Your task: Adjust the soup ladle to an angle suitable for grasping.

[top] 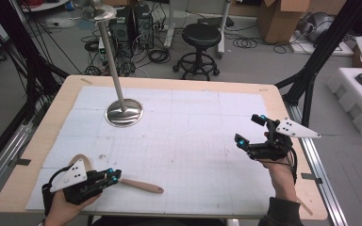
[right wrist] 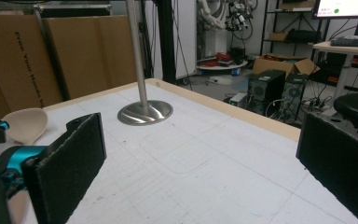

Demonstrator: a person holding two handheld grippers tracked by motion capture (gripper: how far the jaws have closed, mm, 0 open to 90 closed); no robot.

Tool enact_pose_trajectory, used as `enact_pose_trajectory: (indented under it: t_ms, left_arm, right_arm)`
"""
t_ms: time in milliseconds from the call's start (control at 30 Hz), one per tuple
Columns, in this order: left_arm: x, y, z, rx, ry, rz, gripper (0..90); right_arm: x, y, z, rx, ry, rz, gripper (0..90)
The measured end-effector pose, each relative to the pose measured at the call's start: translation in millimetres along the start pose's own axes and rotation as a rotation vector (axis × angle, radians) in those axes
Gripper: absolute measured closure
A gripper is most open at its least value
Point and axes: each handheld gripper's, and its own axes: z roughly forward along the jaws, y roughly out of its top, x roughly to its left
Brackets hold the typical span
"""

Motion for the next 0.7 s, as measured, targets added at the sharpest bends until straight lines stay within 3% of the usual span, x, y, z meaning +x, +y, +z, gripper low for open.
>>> enact_pose_trajectory:
  t_ms: [267, 400, 700]
  left_arm:
    - [-7.9, -6.8, 18.5, 0.058, -0.060, -0.003, 89.8]
    - [-12.0, -7.1, 23.9, 0.062, -0.067, -0.015, 89.8]
    - [-25.3, -10.7, 45.1, 0.136, -0.077, -0.011, 89.9]
  right_arm:
    - [0.4, -0.7, 1.2, 0.012, -0.001, 0.002, 0.4]
    - [0.3, -1.4, 1.7, 0.015, -0.002, 0.001, 0.4]
    - [0.0, -1.7, 1.8, 0.016, -0.001, 0.003, 0.4]
